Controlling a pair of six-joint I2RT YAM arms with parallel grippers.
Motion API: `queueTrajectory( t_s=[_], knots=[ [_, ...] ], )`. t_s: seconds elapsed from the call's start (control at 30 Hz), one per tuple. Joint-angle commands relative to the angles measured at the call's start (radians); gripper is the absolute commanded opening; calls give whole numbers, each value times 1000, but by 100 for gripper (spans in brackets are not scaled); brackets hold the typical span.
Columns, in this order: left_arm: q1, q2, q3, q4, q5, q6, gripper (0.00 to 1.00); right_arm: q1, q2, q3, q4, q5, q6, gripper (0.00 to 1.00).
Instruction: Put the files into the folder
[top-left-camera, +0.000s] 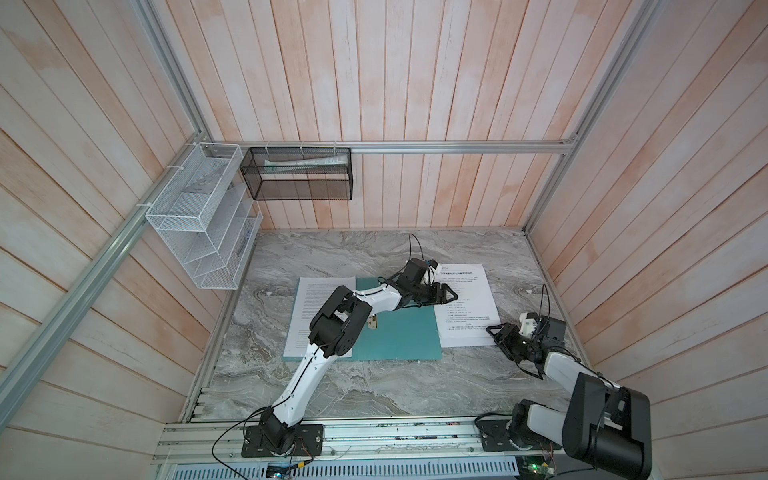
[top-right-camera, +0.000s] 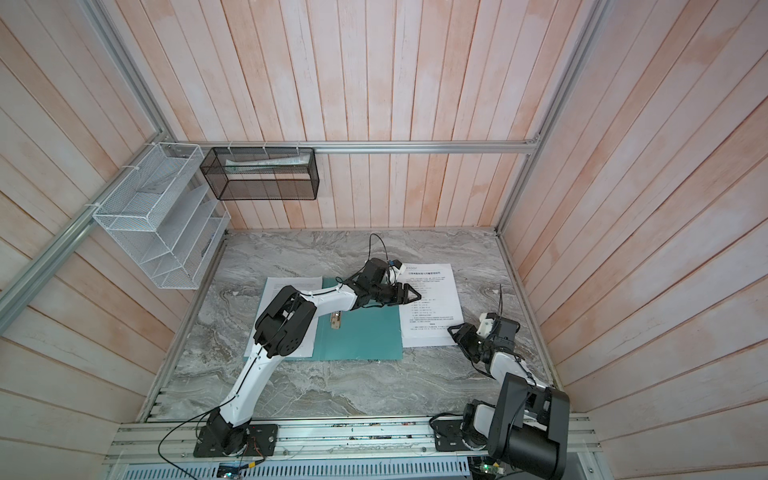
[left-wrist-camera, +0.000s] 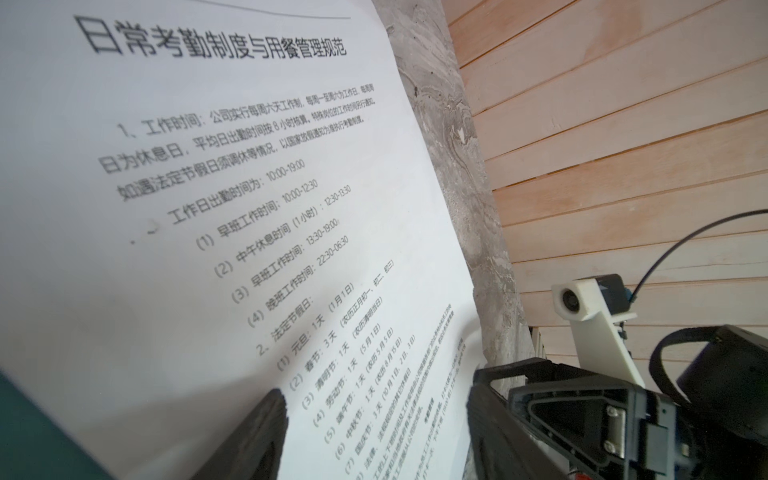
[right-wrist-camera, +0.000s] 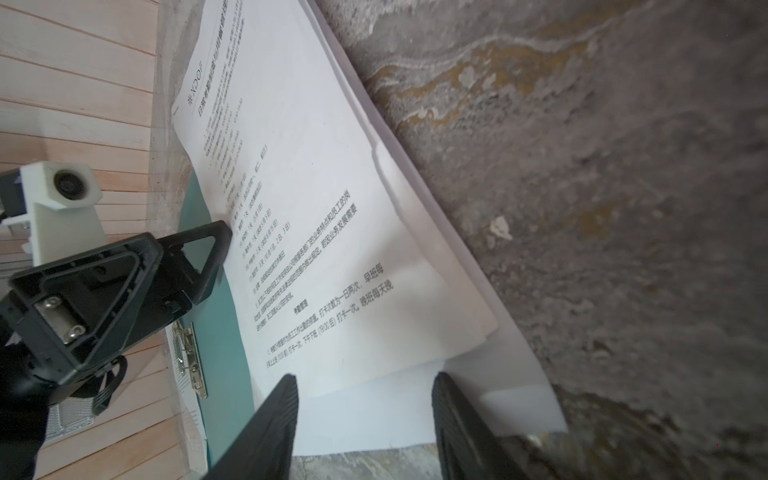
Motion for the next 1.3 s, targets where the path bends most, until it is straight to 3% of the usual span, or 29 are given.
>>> queueTrajectory(
  t_s=[0.0,0.37,0.8,1.27],
  knots=[
    [-4,26,-9,4,18,6,70,-5,26,-23,33,-27,34,55],
    [-4,23,-51,7,18,36,68,-14,17,-33,72,5,102,55],
    [2,18,-66,17,20,35,67,-84,-178,-72,-31,93,140,55],
    [6,22,-76,25,23,36,65,-94,12,-72,151,-37,172,53]
  ],
)
